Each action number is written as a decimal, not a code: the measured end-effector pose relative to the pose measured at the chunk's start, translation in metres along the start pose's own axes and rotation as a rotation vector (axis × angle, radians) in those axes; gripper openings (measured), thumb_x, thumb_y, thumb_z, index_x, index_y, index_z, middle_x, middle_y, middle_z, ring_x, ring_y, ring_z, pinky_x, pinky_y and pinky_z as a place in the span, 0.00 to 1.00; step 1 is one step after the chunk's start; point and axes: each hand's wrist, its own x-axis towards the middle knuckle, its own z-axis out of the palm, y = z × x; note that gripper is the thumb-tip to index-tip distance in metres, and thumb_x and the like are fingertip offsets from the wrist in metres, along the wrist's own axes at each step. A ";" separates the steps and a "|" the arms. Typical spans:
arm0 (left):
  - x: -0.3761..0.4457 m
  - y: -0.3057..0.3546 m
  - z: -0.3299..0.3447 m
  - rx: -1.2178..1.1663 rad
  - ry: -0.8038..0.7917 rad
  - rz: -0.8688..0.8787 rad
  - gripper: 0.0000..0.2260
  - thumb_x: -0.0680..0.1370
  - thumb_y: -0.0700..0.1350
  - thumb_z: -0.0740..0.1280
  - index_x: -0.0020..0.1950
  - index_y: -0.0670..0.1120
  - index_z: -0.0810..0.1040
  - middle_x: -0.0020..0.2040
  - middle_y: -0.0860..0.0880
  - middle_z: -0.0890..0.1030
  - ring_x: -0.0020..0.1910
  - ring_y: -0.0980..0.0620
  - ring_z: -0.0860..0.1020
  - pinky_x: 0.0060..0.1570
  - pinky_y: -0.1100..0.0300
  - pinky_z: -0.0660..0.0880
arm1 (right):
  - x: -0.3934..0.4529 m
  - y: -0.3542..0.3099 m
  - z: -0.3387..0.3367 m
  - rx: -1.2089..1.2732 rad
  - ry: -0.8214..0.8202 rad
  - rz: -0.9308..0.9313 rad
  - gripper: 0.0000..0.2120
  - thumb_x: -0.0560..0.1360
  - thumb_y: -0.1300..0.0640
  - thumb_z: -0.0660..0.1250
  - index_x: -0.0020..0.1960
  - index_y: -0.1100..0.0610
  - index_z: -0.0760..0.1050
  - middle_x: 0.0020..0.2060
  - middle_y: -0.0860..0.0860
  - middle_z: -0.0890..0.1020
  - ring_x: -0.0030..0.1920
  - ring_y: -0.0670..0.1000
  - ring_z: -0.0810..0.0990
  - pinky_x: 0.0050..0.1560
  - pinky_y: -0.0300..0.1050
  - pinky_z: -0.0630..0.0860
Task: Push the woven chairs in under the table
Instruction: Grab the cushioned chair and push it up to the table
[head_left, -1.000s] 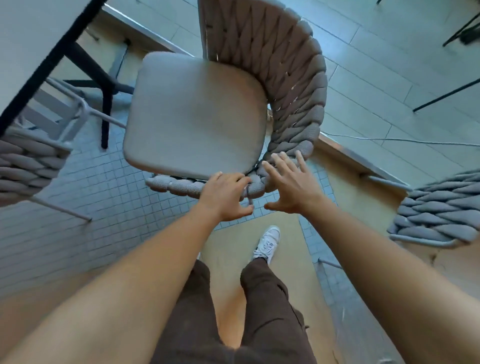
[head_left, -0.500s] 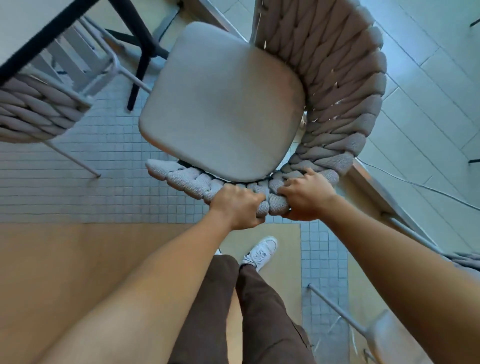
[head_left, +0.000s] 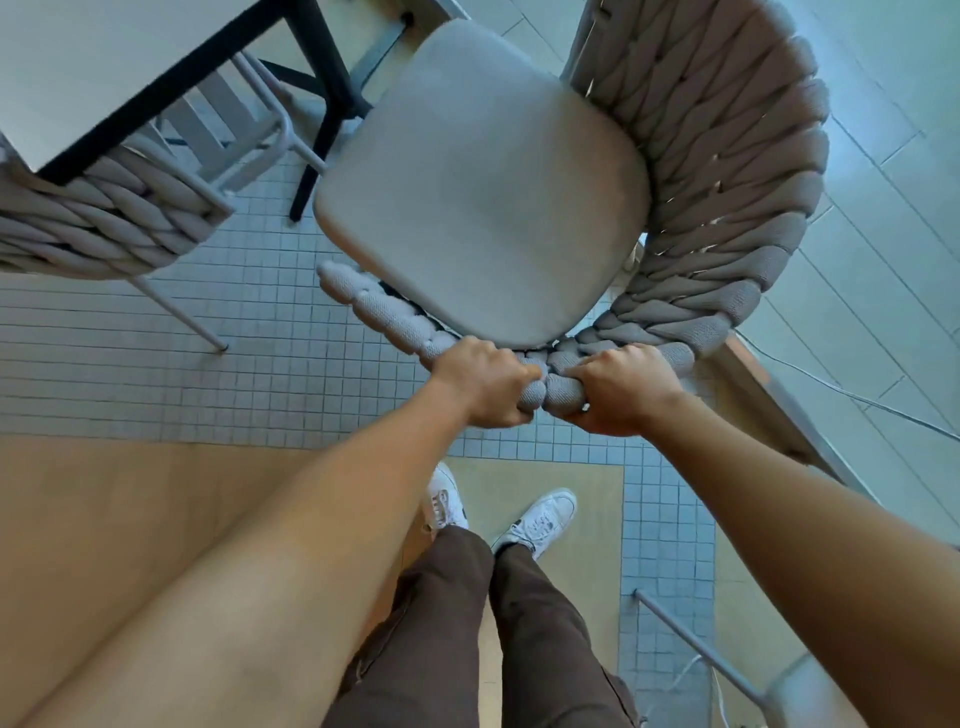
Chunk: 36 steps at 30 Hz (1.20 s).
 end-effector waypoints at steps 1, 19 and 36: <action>-0.003 -0.014 -0.001 0.014 -0.003 0.011 0.21 0.73 0.66 0.64 0.60 0.55 0.77 0.52 0.48 0.85 0.50 0.42 0.83 0.46 0.53 0.72 | 0.009 -0.009 -0.003 0.013 0.005 0.013 0.25 0.72 0.27 0.58 0.50 0.46 0.79 0.44 0.47 0.83 0.45 0.54 0.82 0.40 0.46 0.72; -0.013 -0.023 -0.010 -0.131 0.068 -0.012 0.26 0.71 0.66 0.64 0.64 0.54 0.75 0.57 0.52 0.83 0.53 0.46 0.82 0.44 0.54 0.74 | 0.042 0.026 -0.045 -0.031 -0.352 -0.286 0.29 0.73 0.39 0.66 0.73 0.39 0.63 0.60 0.43 0.79 0.53 0.52 0.81 0.40 0.45 0.72; 0.068 0.051 -0.019 -0.220 0.005 -0.398 0.26 0.78 0.67 0.61 0.70 0.54 0.73 0.52 0.48 0.84 0.49 0.43 0.83 0.46 0.52 0.77 | 0.066 0.154 -0.051 -0.170 -0.193 -0.458 0.19 0.67 0.37 0.57 0.52 0.43 0.77 0.47 0.43 0.83 0.46 0.51 0.82 0.41 0.44 0.72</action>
